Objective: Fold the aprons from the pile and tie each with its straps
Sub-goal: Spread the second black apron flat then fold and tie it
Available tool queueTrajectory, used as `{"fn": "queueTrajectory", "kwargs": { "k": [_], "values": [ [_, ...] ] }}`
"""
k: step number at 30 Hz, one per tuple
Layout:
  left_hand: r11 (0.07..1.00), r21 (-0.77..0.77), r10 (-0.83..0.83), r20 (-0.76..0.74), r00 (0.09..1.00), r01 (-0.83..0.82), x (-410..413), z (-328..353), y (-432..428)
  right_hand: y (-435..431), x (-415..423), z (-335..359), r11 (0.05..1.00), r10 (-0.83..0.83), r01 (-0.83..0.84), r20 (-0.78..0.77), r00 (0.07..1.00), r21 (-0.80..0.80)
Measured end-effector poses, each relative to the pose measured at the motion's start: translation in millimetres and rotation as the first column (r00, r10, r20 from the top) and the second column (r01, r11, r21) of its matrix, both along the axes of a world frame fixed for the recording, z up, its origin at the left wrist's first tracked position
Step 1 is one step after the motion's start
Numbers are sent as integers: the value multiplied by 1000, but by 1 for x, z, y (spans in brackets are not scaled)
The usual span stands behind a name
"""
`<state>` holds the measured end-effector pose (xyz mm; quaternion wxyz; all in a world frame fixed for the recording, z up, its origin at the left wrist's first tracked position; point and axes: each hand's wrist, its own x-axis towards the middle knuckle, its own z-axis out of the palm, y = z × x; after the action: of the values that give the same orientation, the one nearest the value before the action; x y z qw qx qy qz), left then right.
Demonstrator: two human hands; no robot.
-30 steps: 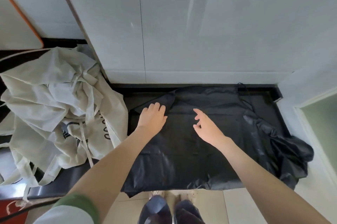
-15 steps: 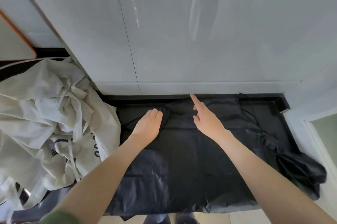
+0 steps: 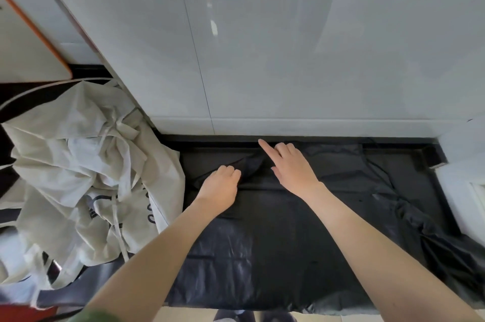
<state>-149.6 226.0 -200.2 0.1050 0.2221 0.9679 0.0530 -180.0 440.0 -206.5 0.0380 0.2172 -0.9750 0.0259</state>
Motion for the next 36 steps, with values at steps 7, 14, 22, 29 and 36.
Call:
{"fn": "queueTrajectory", "kwargs": {
  "k": [7, 14, 22, 29, 36],
  "values": [
    [973, 177, -98, -275, 957, 150, -19, 29, -42, 21, 0, 4, 984, -125, 139, -129, 984, 108],
    [991, -135, 64, 543, 837, 12, -35, 71, -54, 34, 48, 60, 994, -17, -26, 399, 917, 102],
    [987, -107, -61, 430, 901, 118, -28, 53, 7, 35, 86, 76, 966, -215, 235, 838, 502, 107],
    [962, -226, -52, 387, 920, 150, -2, 15, 26, 67, 95, 35, 832, -531, 475, 658, 534, 286],
    [954, -219, -79, 481, 873, 207, -4, 16, 22, 86, 99, 17, 758, -562, 626, 672, 481, 186]
  ]
}}
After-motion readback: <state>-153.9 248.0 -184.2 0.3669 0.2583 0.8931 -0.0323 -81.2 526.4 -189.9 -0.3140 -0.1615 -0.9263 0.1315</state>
